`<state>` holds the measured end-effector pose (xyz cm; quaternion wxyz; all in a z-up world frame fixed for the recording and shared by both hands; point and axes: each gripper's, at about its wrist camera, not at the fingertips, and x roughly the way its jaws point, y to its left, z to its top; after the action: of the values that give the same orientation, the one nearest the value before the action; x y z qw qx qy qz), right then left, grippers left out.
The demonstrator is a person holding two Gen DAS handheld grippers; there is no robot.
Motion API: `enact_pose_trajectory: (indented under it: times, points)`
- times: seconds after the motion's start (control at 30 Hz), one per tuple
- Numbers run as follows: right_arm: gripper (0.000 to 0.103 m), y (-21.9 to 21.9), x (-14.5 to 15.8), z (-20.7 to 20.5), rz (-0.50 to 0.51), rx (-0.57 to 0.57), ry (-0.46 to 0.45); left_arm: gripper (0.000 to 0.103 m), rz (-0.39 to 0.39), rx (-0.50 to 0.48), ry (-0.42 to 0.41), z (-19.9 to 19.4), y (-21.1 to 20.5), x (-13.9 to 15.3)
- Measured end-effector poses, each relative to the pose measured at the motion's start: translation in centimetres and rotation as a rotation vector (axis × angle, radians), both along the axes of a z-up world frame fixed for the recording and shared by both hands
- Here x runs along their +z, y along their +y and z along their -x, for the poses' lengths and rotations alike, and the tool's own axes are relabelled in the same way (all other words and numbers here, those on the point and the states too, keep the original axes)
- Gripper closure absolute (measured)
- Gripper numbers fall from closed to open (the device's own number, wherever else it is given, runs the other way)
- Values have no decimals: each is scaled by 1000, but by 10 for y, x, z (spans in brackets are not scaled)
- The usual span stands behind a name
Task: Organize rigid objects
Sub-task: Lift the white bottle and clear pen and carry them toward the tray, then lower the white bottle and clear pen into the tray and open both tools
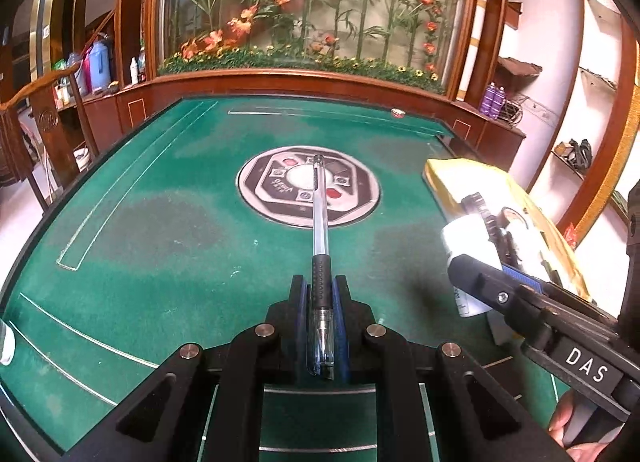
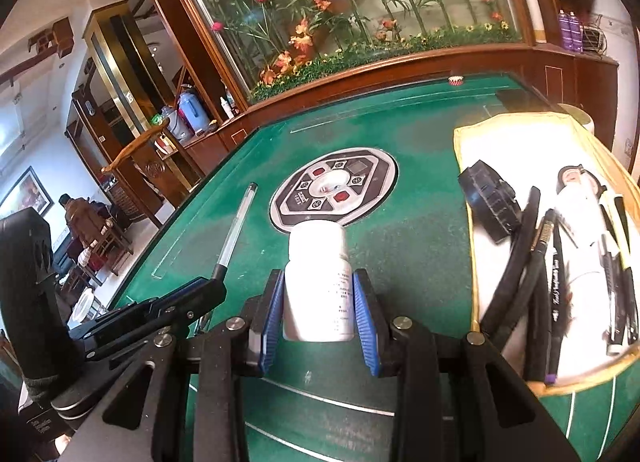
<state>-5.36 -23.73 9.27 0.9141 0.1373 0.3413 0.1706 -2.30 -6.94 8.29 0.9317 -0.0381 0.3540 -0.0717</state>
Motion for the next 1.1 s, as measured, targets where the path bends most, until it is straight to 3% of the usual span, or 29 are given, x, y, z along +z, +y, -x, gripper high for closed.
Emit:
enact_pose_trajectory:
  times: [0.33,0.6,0.9,1.1]
  points:
    - [70,-17,21,26,-31,-22,-45,90,-7,-33,-41,21,-14,18]
    - [70,-58,32,41,-54,-98,-71,90,-6,-91,-40,18,-39,27]
    - [70,-126,24,36,-74,-221,-56,90,17,-202,-28,1,-86,39]
    - [70,-162,18,26,-48,-288,-38,91,20,-294,23,-14,-135,34]
